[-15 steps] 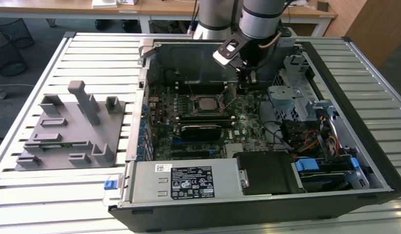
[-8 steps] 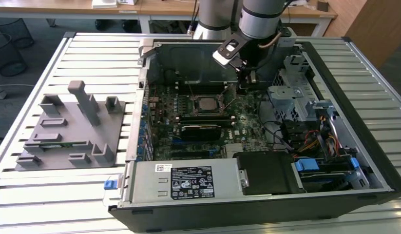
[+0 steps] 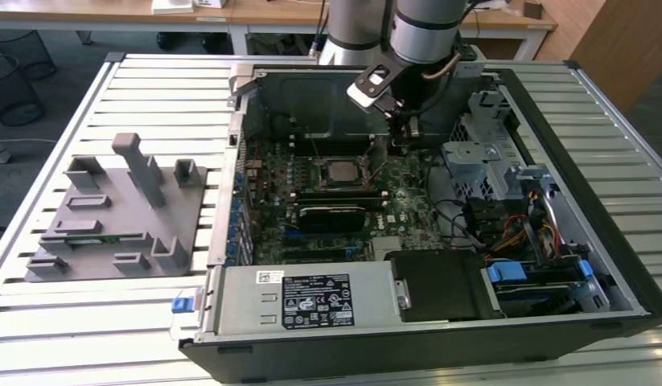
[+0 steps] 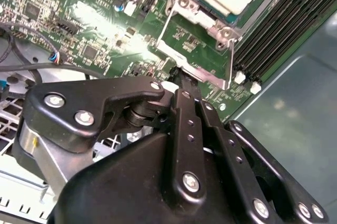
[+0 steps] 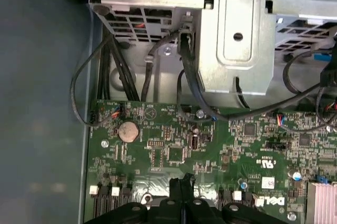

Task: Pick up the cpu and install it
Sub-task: 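Close the cpu cover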

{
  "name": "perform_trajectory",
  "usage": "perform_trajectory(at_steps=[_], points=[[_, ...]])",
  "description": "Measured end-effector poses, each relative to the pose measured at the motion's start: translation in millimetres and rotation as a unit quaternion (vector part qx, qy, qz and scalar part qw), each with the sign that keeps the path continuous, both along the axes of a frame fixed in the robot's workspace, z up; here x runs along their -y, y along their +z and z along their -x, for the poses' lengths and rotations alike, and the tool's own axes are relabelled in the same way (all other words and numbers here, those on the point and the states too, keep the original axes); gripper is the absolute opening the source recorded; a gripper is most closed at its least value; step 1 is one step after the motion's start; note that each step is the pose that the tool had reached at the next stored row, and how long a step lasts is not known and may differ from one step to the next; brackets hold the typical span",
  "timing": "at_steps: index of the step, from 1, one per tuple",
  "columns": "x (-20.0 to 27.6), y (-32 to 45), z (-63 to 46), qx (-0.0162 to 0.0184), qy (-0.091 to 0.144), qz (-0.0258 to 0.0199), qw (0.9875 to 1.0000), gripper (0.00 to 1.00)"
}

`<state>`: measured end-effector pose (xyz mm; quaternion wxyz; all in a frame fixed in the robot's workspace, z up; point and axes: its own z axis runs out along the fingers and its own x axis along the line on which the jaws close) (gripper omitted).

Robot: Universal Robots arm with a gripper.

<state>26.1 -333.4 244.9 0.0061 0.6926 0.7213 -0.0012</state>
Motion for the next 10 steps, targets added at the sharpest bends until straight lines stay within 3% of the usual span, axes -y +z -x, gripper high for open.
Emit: perform_trajectory(at_steps=[10], points=[[0.0, 0.0, 18.2, 0.0, 0.0, 0.0, 1.0, 0.11]])
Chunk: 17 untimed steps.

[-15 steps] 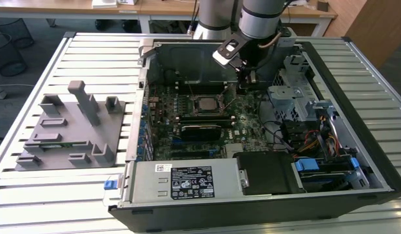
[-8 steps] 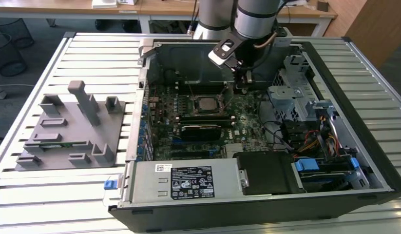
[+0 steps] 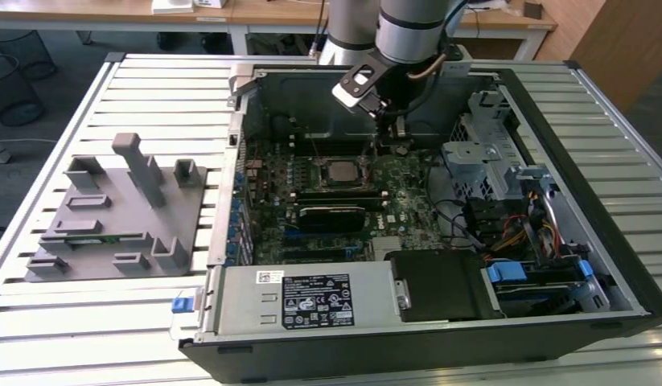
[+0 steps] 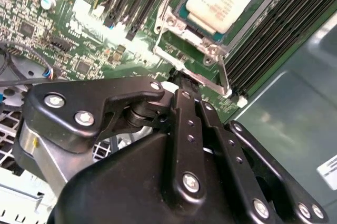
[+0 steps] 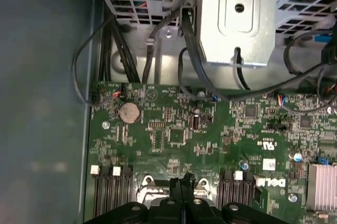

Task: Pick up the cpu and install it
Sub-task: 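Close the cpu cover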

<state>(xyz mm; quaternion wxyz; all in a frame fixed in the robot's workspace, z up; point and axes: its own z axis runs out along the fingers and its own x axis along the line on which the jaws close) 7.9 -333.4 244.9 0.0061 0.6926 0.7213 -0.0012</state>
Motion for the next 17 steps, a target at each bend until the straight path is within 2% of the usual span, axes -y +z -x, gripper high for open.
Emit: perform_trajectory(at_steps=[17], points=[[0.0, -1.5, 30.1, 0.0, 0.0, 0.0, 1.0, 0.11]])
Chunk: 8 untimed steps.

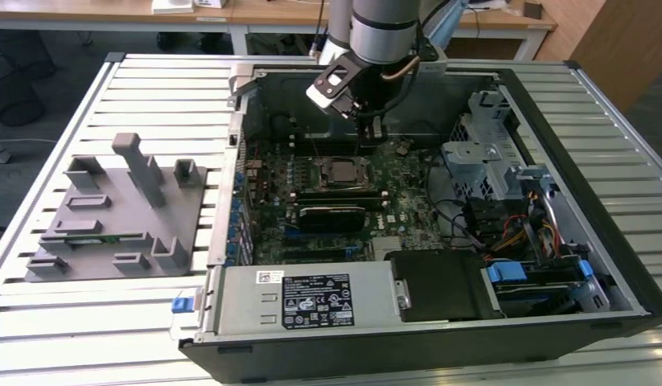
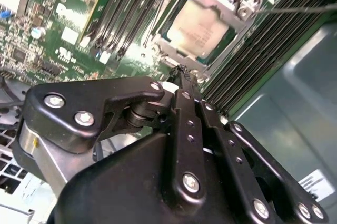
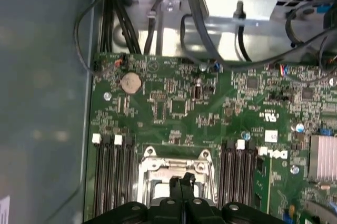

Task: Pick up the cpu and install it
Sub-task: 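Close the cpu cover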

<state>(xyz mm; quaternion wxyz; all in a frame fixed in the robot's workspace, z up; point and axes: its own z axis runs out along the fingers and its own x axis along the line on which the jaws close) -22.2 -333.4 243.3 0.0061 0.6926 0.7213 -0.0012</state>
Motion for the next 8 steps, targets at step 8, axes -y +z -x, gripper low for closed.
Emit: perform_trajectory(at_steps=[8], points=[[0.0, -10.4, 29.7, -0.0001, 0.0, 0.0001, 1.0, 0.11]])
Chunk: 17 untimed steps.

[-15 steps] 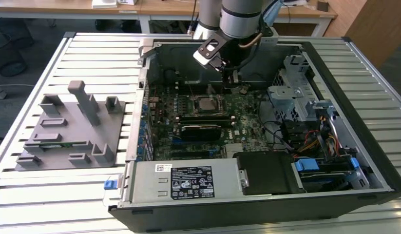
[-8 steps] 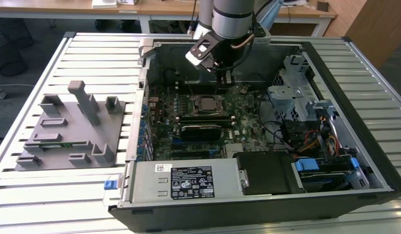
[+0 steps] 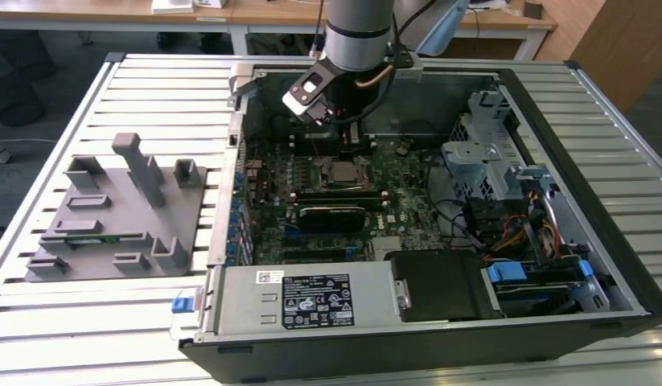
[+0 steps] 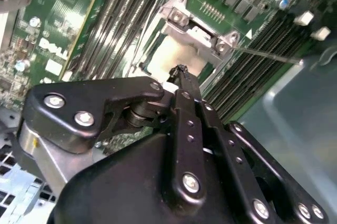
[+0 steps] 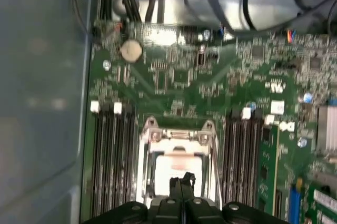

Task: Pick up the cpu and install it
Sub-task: 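Close the cpu cover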

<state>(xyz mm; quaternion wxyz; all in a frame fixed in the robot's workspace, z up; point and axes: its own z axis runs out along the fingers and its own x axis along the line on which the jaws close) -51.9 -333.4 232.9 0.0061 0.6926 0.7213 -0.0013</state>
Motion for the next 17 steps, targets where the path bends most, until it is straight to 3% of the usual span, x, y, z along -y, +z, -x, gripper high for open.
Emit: perform_trajectory(at_steps=[9, 17], points=[[0.0, -0.9, 1.9, 0.0001, 0.0, -0.0001, 1.0, 0.11], [0.0, -2.1, 13.7, 0.0001, 0.0, -0.0001, 1.0, 0.11]])
